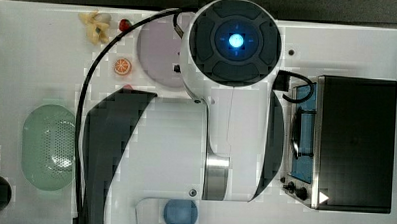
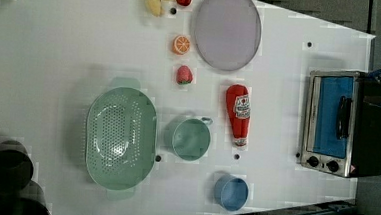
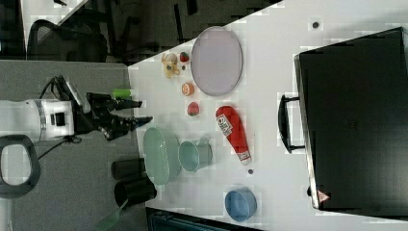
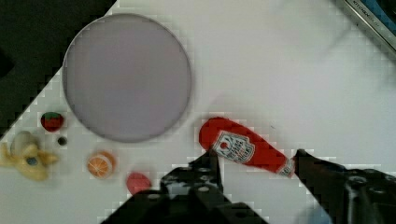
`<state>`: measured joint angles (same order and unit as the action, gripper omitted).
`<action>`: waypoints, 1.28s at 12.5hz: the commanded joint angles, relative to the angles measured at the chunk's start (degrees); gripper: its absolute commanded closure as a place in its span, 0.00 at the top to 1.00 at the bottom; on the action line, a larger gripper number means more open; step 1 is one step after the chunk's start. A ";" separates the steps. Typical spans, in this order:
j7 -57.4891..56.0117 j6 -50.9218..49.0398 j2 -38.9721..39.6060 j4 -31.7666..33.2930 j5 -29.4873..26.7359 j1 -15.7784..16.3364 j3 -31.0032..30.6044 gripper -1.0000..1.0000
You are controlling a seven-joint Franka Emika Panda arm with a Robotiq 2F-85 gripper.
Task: Pick Ketchup from the table and place it in strainer.
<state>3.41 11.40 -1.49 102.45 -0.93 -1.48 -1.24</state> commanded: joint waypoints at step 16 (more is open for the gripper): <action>-46.37 19.18 4.08 22.04 -0.71 -5.70 -8.75 1.00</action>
<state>-30.61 28.05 5.87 124.55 -1.38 -6.98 -9.33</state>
